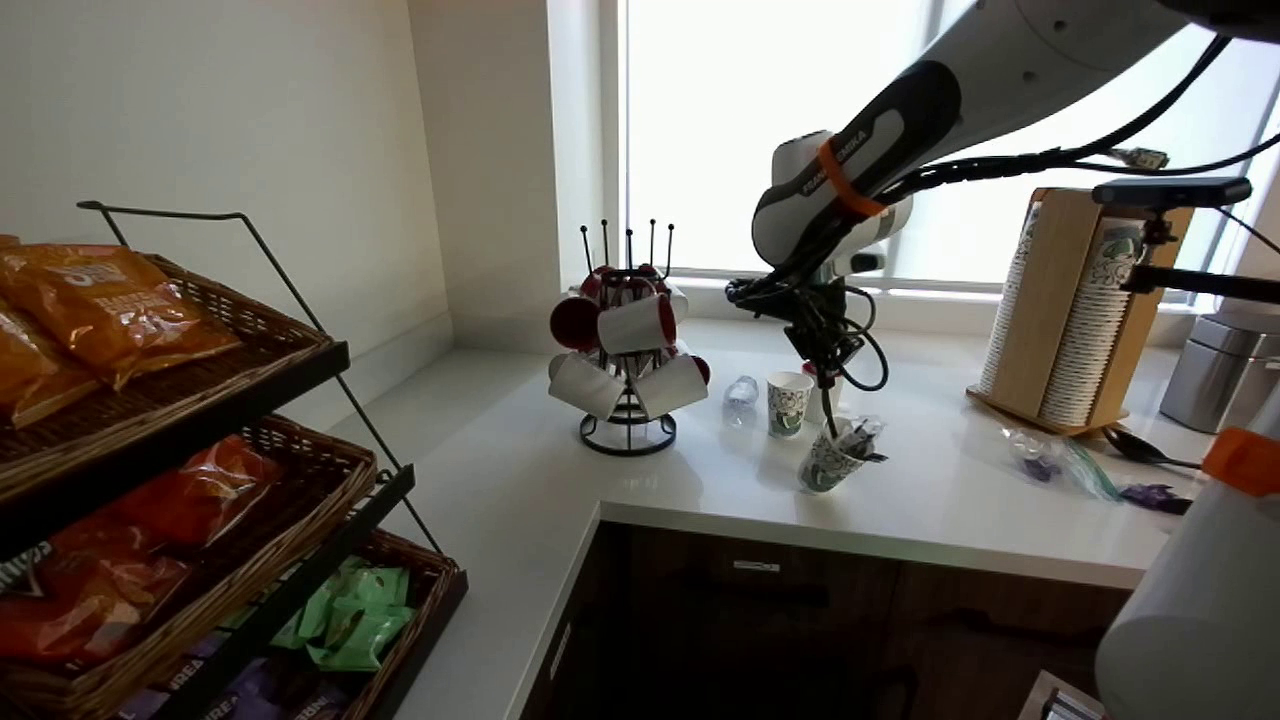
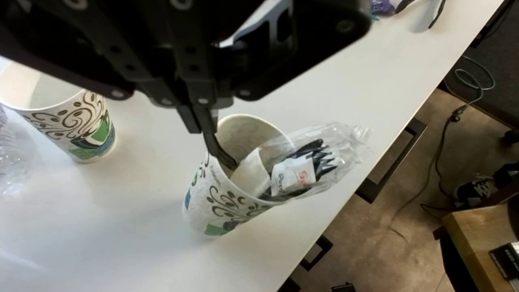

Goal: Put the black object on the counter

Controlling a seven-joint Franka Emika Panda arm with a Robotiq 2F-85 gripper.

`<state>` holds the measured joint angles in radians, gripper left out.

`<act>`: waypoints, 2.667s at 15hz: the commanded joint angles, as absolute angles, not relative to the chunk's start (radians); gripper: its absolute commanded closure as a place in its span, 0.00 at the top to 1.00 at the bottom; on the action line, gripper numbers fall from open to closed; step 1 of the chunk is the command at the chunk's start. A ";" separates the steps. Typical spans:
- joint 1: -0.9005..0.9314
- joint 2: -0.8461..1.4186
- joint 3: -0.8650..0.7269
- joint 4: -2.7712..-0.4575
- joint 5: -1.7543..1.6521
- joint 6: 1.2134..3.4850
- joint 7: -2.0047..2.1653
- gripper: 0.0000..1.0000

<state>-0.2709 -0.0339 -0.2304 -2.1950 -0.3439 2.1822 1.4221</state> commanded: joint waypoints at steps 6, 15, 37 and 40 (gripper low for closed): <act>-0.271 -0.021 -0.239 -2.198 -0.356 2.302 1.509 0.01; -0.268 -0.007 -0.242 -2.208 -0.353 2.349 1.541 0.01; -0.272 -0.183 -0.219 -2.185 -0.242 2.127 1.451 0.01; -0.276 -0.240 -0.203 -2.198 -0.259 2.128 1.477 0.01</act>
